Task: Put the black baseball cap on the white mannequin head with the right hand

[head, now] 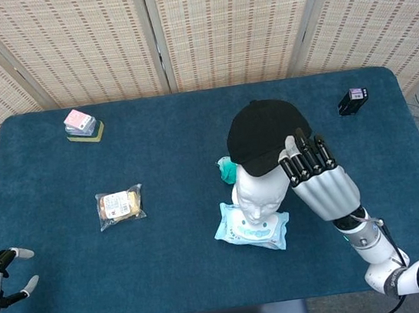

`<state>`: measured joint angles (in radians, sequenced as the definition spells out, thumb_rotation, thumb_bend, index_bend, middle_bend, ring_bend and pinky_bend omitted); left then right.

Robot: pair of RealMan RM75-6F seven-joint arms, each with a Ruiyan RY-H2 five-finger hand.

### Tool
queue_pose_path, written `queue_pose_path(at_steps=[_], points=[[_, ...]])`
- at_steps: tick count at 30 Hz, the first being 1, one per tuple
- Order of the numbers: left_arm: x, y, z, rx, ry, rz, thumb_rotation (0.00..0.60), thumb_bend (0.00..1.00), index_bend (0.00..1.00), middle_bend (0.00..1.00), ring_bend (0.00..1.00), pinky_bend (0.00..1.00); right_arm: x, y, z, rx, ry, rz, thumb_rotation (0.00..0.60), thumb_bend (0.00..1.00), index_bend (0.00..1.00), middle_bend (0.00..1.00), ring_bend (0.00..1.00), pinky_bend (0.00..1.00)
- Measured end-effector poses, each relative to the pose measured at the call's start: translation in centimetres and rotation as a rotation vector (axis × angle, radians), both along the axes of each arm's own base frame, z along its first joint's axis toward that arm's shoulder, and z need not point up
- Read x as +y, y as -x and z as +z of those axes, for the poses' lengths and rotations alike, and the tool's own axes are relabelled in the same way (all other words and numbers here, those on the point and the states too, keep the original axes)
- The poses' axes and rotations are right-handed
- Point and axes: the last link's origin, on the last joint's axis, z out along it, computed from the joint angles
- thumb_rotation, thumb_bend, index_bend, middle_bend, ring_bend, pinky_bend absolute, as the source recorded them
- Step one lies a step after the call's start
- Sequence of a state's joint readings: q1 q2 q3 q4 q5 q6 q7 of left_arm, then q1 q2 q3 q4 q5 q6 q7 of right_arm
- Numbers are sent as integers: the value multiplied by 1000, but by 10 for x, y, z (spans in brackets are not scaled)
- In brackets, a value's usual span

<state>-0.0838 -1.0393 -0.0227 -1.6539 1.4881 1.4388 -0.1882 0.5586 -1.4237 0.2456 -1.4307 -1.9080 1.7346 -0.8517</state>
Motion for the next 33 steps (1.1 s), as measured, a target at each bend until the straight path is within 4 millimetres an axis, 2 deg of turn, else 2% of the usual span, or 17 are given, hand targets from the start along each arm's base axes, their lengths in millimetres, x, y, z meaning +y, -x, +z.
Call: queue_pose_path(at_steps=[13,21,33], points=[[0,0,-4,4,14,1,600,222,381,408,300,505,15,11,-10,21,-29,-7,600,432,815,448,305,441],[0,0,-3,2,13,1,600,223,382,408,300,506,25,8,-19,43,-48,9,600,431,820,451,305,441],[0,-1,-3,2,16,2,600,223,383,408,300,505,50,7,-33,91,-76,28,600,432,829,453,305,441]])
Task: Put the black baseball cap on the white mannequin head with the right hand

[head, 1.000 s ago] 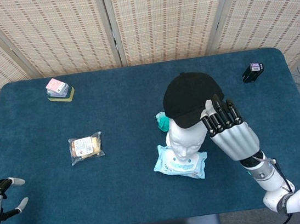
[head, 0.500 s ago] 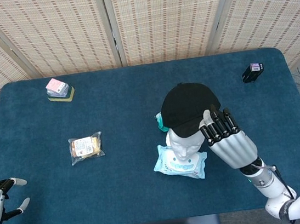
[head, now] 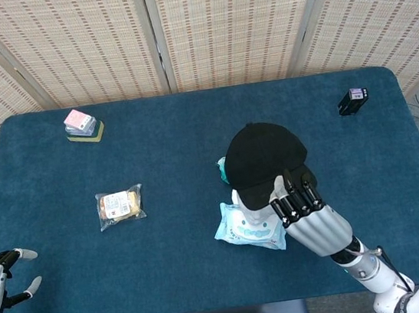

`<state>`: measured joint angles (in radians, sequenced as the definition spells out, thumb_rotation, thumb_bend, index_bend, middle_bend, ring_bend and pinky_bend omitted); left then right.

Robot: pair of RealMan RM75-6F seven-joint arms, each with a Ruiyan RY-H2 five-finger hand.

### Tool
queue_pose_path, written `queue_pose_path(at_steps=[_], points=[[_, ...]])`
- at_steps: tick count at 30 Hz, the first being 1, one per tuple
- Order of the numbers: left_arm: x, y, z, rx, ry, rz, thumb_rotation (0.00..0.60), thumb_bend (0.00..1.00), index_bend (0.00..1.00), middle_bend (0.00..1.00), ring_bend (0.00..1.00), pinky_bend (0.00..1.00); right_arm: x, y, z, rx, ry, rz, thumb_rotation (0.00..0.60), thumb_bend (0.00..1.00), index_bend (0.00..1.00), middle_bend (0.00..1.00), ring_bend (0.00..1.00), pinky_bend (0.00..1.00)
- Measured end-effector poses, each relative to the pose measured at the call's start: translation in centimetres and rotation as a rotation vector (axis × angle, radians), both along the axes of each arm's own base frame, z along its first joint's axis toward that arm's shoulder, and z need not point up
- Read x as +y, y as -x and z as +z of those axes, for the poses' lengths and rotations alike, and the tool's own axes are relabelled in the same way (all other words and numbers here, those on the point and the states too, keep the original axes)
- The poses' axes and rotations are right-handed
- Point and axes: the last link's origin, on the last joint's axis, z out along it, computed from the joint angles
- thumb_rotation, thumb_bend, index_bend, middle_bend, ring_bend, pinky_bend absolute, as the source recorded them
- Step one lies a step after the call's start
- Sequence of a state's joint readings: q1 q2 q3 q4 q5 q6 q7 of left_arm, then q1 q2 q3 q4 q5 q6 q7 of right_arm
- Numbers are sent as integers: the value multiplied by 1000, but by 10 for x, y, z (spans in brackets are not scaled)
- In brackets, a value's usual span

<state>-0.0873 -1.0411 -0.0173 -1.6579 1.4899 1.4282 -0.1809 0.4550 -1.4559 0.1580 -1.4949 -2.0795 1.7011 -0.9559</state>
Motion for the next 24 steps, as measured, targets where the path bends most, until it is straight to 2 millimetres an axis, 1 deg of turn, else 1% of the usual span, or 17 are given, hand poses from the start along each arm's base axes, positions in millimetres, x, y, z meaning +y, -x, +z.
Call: queue_pose_path(at_steps=[13,24], points=[[0,-1,1,-3,-2,0,600,223,384,408,300,505,14,4,-16,49,-44,-12,600,431,829,458,305,436],[0,0,1,-4,-3,0,600,223,386,408,300,506,25,7,-26,77,-81,-6,600,431,829,458,305,435]])
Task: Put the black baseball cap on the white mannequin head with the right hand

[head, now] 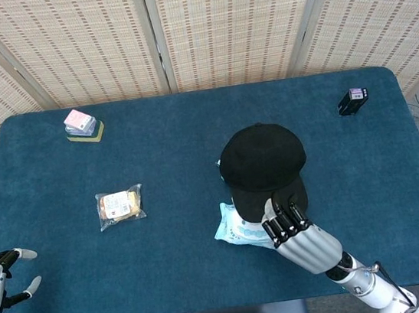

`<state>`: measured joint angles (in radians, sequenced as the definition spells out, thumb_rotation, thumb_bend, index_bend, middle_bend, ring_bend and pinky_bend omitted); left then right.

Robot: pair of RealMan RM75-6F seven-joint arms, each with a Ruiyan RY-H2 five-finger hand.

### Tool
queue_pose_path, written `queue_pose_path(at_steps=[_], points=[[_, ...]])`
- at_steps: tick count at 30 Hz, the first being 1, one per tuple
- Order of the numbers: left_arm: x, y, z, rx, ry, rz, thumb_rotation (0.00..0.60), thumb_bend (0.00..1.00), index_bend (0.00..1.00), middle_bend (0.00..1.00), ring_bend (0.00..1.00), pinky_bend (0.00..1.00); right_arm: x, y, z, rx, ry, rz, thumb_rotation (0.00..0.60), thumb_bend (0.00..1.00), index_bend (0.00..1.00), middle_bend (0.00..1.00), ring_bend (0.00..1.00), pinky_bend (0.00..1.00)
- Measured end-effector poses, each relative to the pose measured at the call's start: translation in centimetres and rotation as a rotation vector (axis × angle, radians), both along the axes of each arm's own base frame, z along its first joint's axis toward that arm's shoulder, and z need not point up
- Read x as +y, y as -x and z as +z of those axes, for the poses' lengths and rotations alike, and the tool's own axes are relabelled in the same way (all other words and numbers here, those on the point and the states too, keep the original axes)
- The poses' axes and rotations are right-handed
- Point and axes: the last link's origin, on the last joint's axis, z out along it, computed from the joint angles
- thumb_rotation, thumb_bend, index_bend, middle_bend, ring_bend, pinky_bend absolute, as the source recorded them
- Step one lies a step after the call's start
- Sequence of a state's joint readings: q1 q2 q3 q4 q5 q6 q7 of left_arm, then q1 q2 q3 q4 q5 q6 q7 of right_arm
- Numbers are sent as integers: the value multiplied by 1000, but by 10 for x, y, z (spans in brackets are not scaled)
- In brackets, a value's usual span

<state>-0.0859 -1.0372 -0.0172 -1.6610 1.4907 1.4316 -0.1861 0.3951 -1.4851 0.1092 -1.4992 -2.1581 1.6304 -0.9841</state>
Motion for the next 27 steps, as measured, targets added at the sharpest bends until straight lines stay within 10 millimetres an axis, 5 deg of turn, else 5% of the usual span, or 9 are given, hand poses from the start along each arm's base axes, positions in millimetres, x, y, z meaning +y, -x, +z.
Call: queue_pose_path(at_steps=[27], points=[[0,0,1,0,0,3,600,223,388,408,300,505,18,4,-21,40,-84,22,600,421,829,459,305,426]])
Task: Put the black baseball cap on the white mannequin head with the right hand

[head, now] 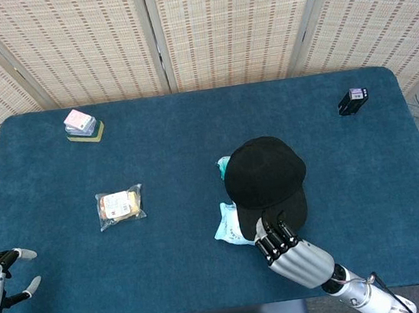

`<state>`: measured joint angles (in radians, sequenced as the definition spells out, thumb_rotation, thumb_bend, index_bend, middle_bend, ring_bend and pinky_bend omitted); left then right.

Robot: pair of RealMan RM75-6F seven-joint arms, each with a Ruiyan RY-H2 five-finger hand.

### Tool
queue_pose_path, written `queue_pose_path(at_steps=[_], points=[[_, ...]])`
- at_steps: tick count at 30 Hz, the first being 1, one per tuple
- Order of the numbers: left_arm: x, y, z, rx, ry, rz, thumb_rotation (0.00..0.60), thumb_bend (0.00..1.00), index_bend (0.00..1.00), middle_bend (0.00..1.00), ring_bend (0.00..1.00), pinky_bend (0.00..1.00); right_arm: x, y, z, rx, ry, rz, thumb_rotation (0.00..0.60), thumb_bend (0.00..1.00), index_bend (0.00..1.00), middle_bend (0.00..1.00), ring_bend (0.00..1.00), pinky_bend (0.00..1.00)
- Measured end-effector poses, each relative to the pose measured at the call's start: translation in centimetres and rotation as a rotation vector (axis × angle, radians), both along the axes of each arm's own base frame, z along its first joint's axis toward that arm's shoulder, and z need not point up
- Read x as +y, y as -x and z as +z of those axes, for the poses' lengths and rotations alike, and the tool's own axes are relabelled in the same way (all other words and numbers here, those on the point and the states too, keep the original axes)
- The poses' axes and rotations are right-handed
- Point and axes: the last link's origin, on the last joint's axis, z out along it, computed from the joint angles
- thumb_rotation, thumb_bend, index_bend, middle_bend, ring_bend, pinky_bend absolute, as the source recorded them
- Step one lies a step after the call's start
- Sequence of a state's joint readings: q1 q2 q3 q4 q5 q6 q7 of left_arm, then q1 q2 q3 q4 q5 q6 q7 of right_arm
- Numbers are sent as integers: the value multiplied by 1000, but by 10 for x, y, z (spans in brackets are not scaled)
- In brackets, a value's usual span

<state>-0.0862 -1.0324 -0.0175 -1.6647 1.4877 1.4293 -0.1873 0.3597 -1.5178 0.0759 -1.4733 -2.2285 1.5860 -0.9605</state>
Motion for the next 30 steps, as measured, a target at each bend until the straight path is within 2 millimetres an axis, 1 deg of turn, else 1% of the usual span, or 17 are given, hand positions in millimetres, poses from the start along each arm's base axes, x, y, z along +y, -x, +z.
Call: queue_pose_path(at_steps=[2,4,6,8,9,11,14,16,20,24,30], points=[[0,0,0,-1,0,0,600,223,388,408,300,505,-1,1,1,-2,0,-5,600,414,827,458,305,426],[0,0,0,0,0,1,600,222,388,408,300,505,-1,2,2,-7,0,-13,600,411,784,458,305,426],[0,0,0,1,1,0,600,222,388,408,300,505,-2,2,3,-11,1,-19,600,407,697,455,305,425],[0,0,0,1,2,0,600,223,388,408,300,506,-2,3,4,-16,-3,-31,600,398,582,446,305,420],[0,0,0,2,3,0,600,223,388,408,300,506,-2,3,5,-18,-4,-35,600,396,542,443,305,418],[0,0,-1,3,3,0,600,223,388,408,300,505,-1,4,6,-20,-8,-46,600,391,420,436,305,414],[0,0,-1,4,4,1,600,222,388,408,300,505,0,5,8,-24,-11,-52,600,390,302,428,299,411],[0,0,-1,4,3,1,600,222,388,408,300,505,1,5,8,-30,-19,-59,600,390,251,424,295,410],[0,0,-1,4,3,1,600,222,389,408,300,505,2,7,10,-36,-29,-74,600,389,208,417,287,403],[-1,0,-1,3,3,-2,600,223,389,408,300,505,5,9,12,-42,-32,-86,600,387,203,412,283,399],[0,0,-1,5,7,-1,600,222,389,408,300,505,9,13,20,-58,-28,-105,600,387,203,410,278,390]])
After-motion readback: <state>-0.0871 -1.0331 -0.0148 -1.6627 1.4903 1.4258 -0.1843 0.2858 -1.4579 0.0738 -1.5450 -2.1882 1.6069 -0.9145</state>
